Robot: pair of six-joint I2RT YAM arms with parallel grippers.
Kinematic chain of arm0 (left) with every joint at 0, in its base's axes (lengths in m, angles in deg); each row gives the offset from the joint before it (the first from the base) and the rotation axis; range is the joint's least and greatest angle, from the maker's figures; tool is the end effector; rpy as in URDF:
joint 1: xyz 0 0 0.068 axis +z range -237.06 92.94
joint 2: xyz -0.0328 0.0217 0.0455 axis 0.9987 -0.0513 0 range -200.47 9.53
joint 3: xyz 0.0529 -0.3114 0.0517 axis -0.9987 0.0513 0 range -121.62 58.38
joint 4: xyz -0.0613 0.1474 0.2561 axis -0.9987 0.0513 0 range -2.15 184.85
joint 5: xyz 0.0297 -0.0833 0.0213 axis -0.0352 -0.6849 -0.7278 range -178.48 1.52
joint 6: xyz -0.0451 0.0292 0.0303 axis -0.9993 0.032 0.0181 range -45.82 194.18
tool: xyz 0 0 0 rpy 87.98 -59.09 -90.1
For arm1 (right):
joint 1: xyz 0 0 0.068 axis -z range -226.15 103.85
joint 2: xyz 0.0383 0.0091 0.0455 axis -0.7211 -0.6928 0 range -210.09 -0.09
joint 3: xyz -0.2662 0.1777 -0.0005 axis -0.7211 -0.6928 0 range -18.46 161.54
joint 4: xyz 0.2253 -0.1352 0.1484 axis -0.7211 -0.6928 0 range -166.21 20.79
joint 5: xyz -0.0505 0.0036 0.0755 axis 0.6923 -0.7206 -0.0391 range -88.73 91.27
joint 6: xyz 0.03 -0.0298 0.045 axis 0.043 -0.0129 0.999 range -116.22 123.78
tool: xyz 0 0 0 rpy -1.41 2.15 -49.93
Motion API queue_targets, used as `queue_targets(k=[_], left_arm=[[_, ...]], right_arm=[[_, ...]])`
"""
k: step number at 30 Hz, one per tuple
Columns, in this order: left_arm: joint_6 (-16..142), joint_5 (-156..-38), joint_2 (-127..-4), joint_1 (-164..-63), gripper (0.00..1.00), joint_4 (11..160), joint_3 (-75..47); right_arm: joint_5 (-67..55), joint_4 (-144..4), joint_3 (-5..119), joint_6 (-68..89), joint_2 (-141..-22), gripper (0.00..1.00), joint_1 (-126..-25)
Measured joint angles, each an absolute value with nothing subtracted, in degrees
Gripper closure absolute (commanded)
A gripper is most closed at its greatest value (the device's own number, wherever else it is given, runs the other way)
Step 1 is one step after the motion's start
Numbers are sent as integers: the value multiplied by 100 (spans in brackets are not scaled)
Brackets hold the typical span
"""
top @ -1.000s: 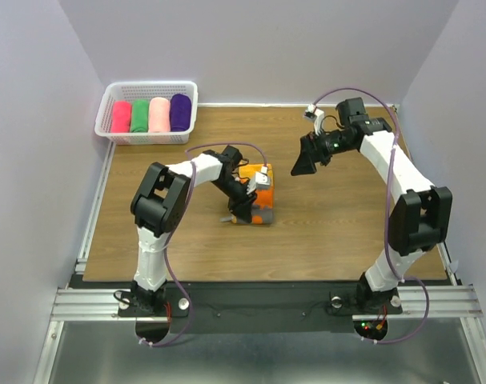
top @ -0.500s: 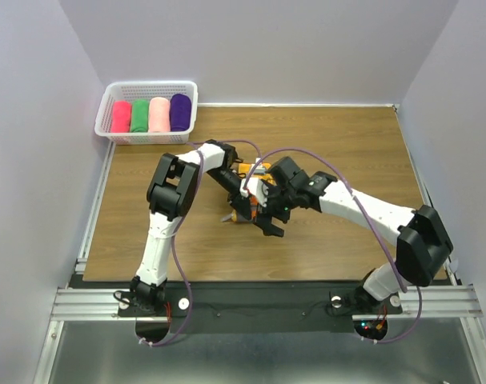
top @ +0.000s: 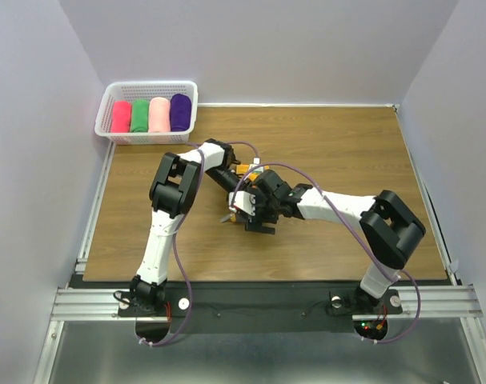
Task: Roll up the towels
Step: Roll the towel
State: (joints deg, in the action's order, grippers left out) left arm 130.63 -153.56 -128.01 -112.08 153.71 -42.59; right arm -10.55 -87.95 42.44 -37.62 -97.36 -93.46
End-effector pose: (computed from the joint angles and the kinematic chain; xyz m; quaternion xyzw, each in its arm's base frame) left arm 0.4327 -0.2486 0.1099 0.5028 0.6731 -0.5394 0.0570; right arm 0.2610 0.2969 0.2032 -0.6855 0.6569 0.1134 0.2927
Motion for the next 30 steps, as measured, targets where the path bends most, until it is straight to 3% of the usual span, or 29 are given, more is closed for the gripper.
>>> queue_targets(k=[2,3,5,6,11,19,24,30], left_arm=[[13067,-15356,-12810,-11197,59,15419,-4259],[13074,-15354,-12812,-11192,58,15439,-4259],[13089,-15354,-12816,-11186,56,15467,-4259],[13093,-15348,-12821,-11181,54,15504,-4259],[13146,-15354,-12766,-11153,42,15642,-4180],[13452,-14620,-11905,-10679,33,15402,-3542],[13561,-13992,-10996,-9444,27,15076,-3472],[13345,-13643,-8840,-8480,22,13776,-2322]], right_arm=[[-1057,-8730,4244,-3797,-9874,16,-9350],[-1053,-8690,4244,-3821,-9948,29,-9350],[-1050,-8620,4247,-3863,-10064,45,-9350],[-1057,-8559,4247,-3863,-10136,60,-9350],[-1153,-8432,4251,-3870,-10175,91,-9339],[-1800,-8406,4249,-3846,-10180,95,-9202],[-2268,-8596,4260,-3784,-10186,95,-8948],[-3072,-9178,4841,-3515,-10628,94,-8570]])
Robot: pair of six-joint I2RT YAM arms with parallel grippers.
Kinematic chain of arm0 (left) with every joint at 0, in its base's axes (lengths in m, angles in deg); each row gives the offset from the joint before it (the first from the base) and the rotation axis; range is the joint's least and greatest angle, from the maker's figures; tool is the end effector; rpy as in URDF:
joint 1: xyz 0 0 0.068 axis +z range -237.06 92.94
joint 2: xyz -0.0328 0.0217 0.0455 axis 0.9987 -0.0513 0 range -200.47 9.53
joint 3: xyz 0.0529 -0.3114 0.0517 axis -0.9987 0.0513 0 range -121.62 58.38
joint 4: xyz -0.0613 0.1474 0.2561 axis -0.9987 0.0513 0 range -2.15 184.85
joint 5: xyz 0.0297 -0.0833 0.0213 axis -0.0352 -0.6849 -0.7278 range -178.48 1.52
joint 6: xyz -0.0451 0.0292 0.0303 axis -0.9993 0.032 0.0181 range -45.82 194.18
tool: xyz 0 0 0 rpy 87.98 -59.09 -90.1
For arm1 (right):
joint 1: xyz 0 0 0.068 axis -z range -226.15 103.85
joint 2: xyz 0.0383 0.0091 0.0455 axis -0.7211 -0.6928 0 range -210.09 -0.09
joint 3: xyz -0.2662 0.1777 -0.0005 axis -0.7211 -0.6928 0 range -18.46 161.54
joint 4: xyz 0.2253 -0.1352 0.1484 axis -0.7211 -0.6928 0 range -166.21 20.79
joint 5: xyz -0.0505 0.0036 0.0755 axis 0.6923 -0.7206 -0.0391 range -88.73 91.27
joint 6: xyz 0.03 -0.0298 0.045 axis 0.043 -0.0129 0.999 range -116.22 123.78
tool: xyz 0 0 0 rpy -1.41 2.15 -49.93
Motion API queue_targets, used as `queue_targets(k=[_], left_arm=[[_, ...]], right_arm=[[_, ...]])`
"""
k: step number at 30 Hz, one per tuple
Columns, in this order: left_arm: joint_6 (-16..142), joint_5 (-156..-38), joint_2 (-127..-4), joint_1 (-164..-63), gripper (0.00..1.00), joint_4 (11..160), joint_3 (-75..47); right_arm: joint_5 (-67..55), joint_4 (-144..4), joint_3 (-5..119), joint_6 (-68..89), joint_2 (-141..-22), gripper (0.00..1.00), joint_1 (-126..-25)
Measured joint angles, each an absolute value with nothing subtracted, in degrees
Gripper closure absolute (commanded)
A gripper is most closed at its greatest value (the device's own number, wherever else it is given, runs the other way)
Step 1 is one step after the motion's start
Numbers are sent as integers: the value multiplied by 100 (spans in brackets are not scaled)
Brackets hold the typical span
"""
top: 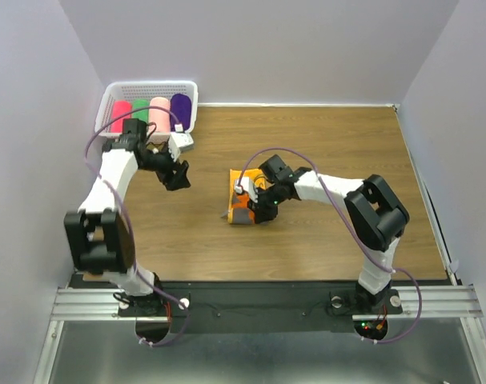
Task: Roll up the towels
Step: Roll the towel
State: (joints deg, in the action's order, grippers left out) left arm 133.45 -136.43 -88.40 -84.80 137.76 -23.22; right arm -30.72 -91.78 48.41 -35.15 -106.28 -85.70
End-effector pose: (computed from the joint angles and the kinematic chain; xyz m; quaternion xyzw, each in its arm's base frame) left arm 0.3995 -0.0189 0.3036 0.5002 0.7459 -0.2454 0.3651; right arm 0.3091 0.2872 0.1777 -0.6417 0.6799 0.2685 0.2320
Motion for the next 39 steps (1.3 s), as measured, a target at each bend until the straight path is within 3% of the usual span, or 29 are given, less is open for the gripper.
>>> queue_targets(k=[6,7,13,25,39], left_arm=[[13176,-12998,-6027,-9356,16,11861,220],[13216,-12786,-5730,-9557,11,11474,659],[13439,-11700,-4506,-10930,10,10359,2497],[13535,-10751,-5883,-12781,8,9059,2523],[13537,-10264,-7339,-13323,2,8681,1925]], right_arm=[[-4064,-10153,5853,-3251,-11450,91,-8229],[-4220,-10338,6078,-3185,-11618,91,-8179],[-4902,-11471,7143,-3013,-12470,87,-8019],[-6045,-13280,8255,-2847,-13723,83,-7908],[-6541,-14253,8500,-3052,-14142,81,-7689]])
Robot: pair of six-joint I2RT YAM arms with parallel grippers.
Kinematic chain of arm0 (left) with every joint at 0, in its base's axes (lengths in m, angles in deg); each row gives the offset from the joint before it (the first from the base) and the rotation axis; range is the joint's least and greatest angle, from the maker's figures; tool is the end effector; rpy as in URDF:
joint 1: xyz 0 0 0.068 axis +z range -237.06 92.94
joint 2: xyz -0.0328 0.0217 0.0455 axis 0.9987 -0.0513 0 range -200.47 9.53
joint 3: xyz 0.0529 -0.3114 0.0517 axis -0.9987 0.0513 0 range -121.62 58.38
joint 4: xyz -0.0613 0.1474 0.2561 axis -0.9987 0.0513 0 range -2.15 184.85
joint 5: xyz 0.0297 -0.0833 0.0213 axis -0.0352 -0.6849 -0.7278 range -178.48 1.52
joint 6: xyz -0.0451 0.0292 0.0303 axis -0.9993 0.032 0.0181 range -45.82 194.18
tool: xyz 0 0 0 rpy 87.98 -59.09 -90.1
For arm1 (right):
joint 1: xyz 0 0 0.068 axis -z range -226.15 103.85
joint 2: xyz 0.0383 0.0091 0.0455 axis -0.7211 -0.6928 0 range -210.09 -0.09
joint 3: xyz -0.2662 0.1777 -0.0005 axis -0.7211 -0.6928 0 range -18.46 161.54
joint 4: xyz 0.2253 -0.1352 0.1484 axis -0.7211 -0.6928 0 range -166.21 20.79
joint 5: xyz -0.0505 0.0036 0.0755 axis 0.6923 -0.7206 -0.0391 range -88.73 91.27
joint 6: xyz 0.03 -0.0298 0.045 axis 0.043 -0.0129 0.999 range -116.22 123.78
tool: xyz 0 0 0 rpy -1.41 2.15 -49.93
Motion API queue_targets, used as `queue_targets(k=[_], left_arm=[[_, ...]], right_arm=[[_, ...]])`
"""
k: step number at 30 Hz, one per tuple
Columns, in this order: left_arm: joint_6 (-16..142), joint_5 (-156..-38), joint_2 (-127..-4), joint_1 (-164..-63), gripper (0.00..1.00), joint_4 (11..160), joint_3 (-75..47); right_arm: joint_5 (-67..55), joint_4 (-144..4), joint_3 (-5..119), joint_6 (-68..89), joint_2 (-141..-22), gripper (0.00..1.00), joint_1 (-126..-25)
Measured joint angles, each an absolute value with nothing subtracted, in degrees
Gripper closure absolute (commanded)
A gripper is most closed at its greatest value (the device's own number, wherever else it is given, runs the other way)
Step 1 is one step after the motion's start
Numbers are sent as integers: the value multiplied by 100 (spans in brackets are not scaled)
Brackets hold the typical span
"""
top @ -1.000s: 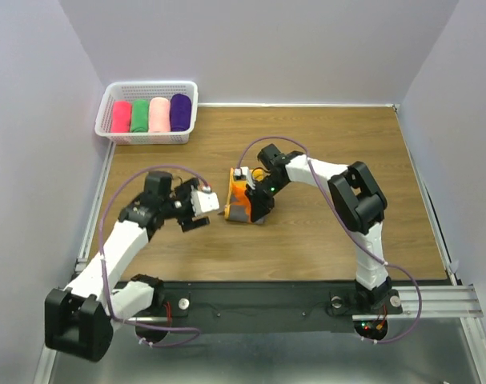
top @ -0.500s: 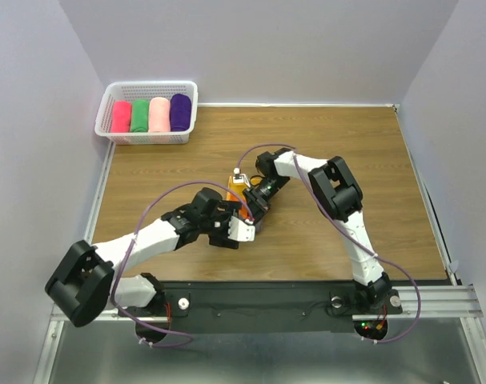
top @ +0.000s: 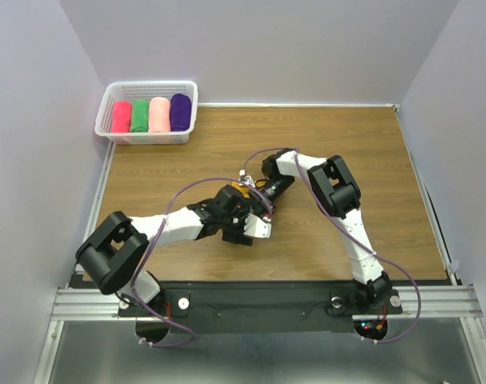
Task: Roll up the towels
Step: Roll the towel
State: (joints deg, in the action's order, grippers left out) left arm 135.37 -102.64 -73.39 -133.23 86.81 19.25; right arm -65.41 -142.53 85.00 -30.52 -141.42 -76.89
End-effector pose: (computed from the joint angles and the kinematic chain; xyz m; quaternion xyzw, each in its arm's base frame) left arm 0.2120 -0.2375 0.1871 0.7618 0.4987 -0.0600 0.4091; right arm 0.4031 0.2895 0.0934 0.3563 -0.7468 -0.5447 0.1368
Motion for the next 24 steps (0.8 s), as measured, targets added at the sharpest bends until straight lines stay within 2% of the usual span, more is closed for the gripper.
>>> queue_targets(k=[3,5,6,7,9,12,15,16,20,24], left_arm=[[13522,-10069,-7575,-13323,4,8456,1745],[13515,-10021,-7656,-13323,17,8427,1732],[13504,-10019,-7697,-13323,23,8434,1732],[13471,-10023,-7713,-13323,38,8502,1699],[13432,-10052,-7822,-13334,54,8740,1577],[13373,-10200,-7938,-13319,69,9000,1459],[13318,-10434,-7927,-13288,74,9203,1437],[13281,-10537,-7927,-13264,74,9286,1413],[13192,-10985,-7990,-13164,73,9618,1280],[13157,-11654,-8397,-12814,72,10158,781]], right_arm=[[-6582,-14327,8500,-3072,-14177,80,-7689],[-6624,-14397,8526,-3076,-14225,74,-7685],[-6635,-14412,8537,-3083,-14241,65,-7680],[-6652,-14428,8537,-3085,-14241,63,-7678],[-6674,-14474,8544,-3098,-14241,60,-7659],[-6679,-14544,8581,-3039,-14241,49,-7604],[-6661,-14631,8793,-2914,-14241,43,-7545],[-6641,-14633,8911,-2855,-14241,35,-7497],[-6456,-14268,9309,-2440,-14125,30,-7130],[-5841,-12942,8843,-1441,-13133,24,-6360]])
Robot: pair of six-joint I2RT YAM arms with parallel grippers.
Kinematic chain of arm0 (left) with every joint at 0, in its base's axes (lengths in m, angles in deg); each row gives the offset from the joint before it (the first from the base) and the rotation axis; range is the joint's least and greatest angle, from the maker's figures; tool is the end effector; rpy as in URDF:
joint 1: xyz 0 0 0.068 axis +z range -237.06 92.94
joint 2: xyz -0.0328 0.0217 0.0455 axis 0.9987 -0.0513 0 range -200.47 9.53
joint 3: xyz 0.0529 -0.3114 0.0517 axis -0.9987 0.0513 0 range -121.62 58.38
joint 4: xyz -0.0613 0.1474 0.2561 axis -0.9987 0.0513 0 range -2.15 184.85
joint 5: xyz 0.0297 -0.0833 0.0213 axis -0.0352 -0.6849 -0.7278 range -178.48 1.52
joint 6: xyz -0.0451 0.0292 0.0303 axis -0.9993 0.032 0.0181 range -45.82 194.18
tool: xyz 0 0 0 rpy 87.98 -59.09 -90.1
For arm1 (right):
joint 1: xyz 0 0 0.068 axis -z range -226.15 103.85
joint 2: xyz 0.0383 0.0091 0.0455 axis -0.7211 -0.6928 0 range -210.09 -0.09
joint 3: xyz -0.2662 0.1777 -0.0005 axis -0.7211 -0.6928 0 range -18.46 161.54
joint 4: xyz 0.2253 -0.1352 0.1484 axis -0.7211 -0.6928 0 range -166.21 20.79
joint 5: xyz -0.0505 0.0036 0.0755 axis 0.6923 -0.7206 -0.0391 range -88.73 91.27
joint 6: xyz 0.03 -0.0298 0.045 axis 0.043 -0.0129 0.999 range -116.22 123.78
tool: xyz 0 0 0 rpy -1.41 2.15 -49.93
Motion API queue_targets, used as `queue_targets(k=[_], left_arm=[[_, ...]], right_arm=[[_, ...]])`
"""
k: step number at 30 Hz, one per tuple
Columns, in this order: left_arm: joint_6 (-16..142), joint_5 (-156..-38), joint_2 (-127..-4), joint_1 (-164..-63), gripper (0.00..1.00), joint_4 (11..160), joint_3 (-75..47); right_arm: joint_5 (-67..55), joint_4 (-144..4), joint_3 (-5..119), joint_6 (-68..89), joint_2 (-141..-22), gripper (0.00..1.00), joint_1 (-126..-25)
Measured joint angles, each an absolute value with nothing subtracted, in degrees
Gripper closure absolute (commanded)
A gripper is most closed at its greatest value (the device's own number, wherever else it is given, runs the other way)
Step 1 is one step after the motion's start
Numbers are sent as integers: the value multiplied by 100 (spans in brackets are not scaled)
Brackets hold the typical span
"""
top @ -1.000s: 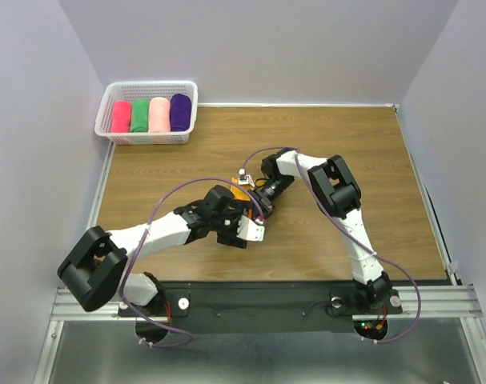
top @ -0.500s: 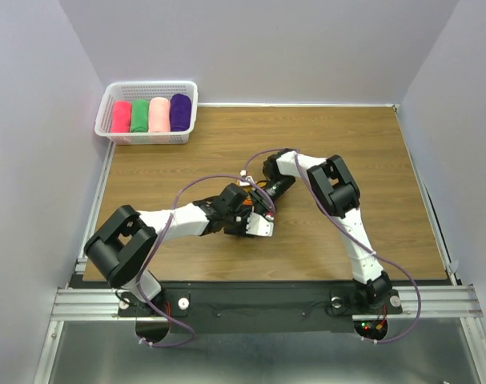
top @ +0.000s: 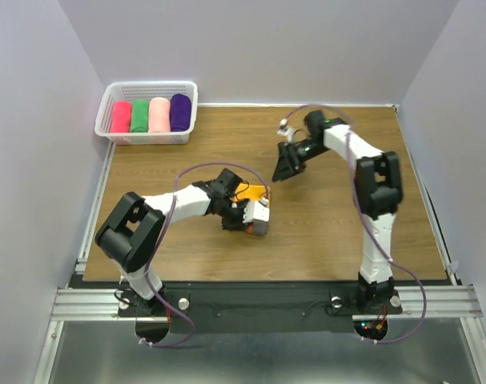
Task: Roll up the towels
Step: Roll the towel
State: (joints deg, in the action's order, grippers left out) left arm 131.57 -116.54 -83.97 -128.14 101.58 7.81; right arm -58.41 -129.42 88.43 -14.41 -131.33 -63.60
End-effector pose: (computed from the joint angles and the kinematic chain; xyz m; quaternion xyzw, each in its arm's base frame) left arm 0.2523 -0.2491 0.1774 0.7493 0.5542 -0.1904 0.3085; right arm 0.4860 0.1949 0.1875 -0.2877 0.8177 0.4967 0.0444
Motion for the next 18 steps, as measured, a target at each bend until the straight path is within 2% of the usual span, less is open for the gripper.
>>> queue_targets(k=[3,6,7,13,18], left_arm=[[13122,-12414,-8878,-12370,71,10700,246],[13104,-13129,-9514,-12001,71,11437,-460],[13102,-13341,-9697,-11905,71,11695,-674],[13006,-14097,-10635,-11583,70,12818,-1680],[12905,-14373,-11304,-11465,67,13690,-2432]], right_arm=[[-5131,-12050,8091,-958,-11972,15,-5882],[-4517,-11385,7599,-740,-10929,10,-5748],[-4357,-11189,7435,-735,-10632,0,-5781],[-3649,-10520,6448,-1240,-9117,0,-6056],[-3667,-10286,5766,-1603,-8020,0,-6041]])
